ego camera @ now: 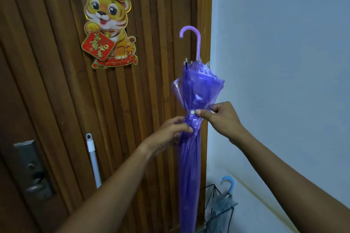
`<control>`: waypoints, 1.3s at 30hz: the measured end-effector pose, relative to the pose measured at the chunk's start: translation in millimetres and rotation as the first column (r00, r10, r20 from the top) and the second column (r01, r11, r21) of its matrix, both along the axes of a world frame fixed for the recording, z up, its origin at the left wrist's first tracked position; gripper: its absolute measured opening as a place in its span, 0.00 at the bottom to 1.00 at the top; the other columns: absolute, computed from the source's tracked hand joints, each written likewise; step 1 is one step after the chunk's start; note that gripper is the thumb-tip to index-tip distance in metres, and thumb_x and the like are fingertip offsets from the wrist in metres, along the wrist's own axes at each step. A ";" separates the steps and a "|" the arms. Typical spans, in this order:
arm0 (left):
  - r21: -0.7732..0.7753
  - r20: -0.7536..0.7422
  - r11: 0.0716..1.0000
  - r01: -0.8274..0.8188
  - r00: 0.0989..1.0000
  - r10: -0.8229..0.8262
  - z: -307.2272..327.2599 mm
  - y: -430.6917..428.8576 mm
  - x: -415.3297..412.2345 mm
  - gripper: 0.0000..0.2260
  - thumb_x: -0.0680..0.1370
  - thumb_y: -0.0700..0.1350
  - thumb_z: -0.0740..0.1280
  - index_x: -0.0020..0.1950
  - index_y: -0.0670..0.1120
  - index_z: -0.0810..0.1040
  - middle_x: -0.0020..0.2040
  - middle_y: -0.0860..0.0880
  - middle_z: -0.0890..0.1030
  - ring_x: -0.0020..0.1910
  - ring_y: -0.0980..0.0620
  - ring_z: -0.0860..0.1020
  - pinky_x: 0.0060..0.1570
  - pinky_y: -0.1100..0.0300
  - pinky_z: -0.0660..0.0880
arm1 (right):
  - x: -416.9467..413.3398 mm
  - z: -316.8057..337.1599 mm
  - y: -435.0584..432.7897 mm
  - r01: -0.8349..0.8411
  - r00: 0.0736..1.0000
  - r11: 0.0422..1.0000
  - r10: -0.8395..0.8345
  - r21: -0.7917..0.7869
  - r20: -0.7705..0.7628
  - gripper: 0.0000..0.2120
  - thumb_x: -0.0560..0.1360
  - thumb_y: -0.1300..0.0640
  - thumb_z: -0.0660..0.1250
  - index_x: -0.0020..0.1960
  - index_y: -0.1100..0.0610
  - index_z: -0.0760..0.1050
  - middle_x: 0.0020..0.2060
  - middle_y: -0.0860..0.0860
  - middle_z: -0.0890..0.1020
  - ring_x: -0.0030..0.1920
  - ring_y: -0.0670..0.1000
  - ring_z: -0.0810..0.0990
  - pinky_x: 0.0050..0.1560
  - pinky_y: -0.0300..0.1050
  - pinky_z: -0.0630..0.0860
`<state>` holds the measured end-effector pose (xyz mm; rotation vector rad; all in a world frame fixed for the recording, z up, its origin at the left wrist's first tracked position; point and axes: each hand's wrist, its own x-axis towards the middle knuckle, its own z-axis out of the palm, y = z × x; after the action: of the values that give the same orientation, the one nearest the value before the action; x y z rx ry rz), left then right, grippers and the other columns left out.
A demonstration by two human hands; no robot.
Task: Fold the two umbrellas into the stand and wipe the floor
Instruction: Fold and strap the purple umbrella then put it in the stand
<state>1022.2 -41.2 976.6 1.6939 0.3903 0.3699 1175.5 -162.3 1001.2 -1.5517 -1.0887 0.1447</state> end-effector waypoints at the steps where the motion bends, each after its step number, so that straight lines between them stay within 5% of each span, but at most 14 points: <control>1: 0.031 -0.012 0.999 -0.027 1.000 0.027 -2.3 -3.5 0.4 0.29 0.66 0.50 0.77 0.66 0.53 0.74 0.57 0.51 0.82 0.58 0.48 0.81 0.59 0.46 0.78 | -2.3 -3.6 2.5 0.038 0.999 0.999 -0.038 0.002 0.016 0.13 0.73 0.51 0.75 0.42 0.62 0.82 0.30 0.49 0.81 0.26 0.40 0.78 0.29 0.32 0.72; 6: 0.275 0.151 0.926 -0.257 0.963 0.223 -19.6 -26.1 18.9 0.37 0.65 0.45 0.80 0.69 0.54 0.66 0.60 0.53 0.79 0.57 0.53 0.80 0.53 0.56 0.80 | -26.7 -13.6 11.0 0.053 0.997 0.998 -0.054 0.022 0.049 0.09 0.73 0.51 0.76 0.40 0.55 0.81 0.33 0.46 0.84 0.32 0.40 0.83 0.31 0.31 0.77; 12: 0.208 0.184 0.899 -0.386 0.918 0.352 -19.2 -18.4 12.2 0.19 0.70 0.32 0.70 0.57 0.48 0.75 0.49 0.43 0.81 0.46 0.45 0.83 0.45 0.55 0.81 | -24.0 9.8 -1.1 -0.130 0.989 0.978 0.139 -0.165 0.044 0.10 0.74 0.52 0.75 0.41 0.59 0.83 0.26 0.43 0.79 0.27 0.37 0.77 0.32 0.32 0.72; 16: 0.042 0.166 0.968 -0.247 0.957 0.237 -9.2 -12.0 3.0 0.20 0.66 0.30 0.65 0.56 0.43 0.77 0.43 0.42 0.78 0.42 0.45 0.80 0.51 0.47 0.80 | -23.0 24.0 -13.5 -0.220 0.971 0.959 0.232 -0.178 0.050 0.09 0.75 0.55 0.75 0.38 0.58 0.83 0.25 0.45 0.80 0.26 0.39 0.76 0.30 0.31 0.71; 20: -0.163 0.250 0.980 -0.112 0.956 0.151 1.2 -7.3 -0.4 0.24 0.60 0.31 0.63 0.56 0.36 0.73 0.41 0.42 0.76 0.39 0.46 0.80 0.49 0.52 0.81 | -11.1 34.6 -23.0 -0.267 0.963 0.951 0.270 -0.155 -0.002 0.09 0.74 0.55 0.75 0.38 0.59 0.82 0.27 0.50 0.80 0.28 0.44 0.76 0.31 0.37 0.74; 24: -0.246 0.334 0.964 0.100 0.943 -0.012 10.2 -12.5 -0.9 0.20 0.58 0.30 0.58 0.49 0.37 0.73 0.32 0.43 0.75 0.32 0.47 0.76 0.51 0.49 0.78 | 1.1 27.4 -24.4 -0.313 0.949 0.944 0.306 -0.102 -0.073 0.10 0.74 0.54 0.74 0.39 0.58 0.79 0.36 0.54 0.79 0.39 0.51 0.77 0.46 0.49 0.76; 27: -0.286 0.323 0.889 0.359 0.909 -0.263 15.6 -17.2 1.3 0.20 0.59 0.31 0.57 0.49 0.38 0.75 0.35 0.42 0.77 0.34 0.46 0.78 0.56 0.46 0.75 | 5.8 16.8 -20.7 -0.478 0.847 0.878 0.463 0.006 -0.260 0.08 0.75 0.55 0.72 0.43 0.59 0.76 0.42 0.58 0.80 0.47 0.56 0.78 0.60 0.58 0.74; 30: -0.299 0.285 0.815 0.497 0.861 -0.421 19.5 -15.2 3.7 0.22 0.59 0.33 0.59 0.51 0.36 0.77 0.39 0.41 0.79 0.42 0.43 0.79 0.62 0.41 0.70 | 4.2 11.8 -21.0 -0.596 0.717 0.793 0.596 0.125 -0.362 0.05 0.77 0.61 0.67 0.45 0.61 0.72 0.37 0.58 0.79 0.40 0.56 0.80 0.56 0.57 0.75; 35: -0.073 0.164 0.994 0.087 0.984 -0.074 9.5 -12.5 8.6 0.23 0.59 0.46 0.67 0.52 0.37 0.77 0.42 0.44 0.79 0.41 0.47 0.78 0.44 0.54 0.72 | 0.5 9.1 -15.4 -0.267 0.917 0.945 0.310 0.189 -0.252 0.10 0.75 0.63 0.72 0.38 0.59 0.74 0.35 0.52 0.82 0.36 0.46 0.81 0.43 0.37 0.77; 39: 0.112 0.158 0.983 -0.145 0.979 0.126 -10.6 -36.9 15.9 0.27 0.67 0.48 0.74 0.64 0.49 0.72 0.54 0.51 0.81 0.52 0.53 0.81 0.50 0.59 0.77 | -7.1 0.8 -6.7 -0.033 0.969 0.987 0.070 0.157 -0.236 0.11 0.72 0.61 0.77 0.35 0.59 0.76 0.34 0.56 0.84 0.36 0.48 0.83 0.38 0.36 0.78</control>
<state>1038.0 -78.1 966.0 1.7504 0.3794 0.6293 1168.4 -169.0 1002.0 -1.3314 -0.9260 0.2719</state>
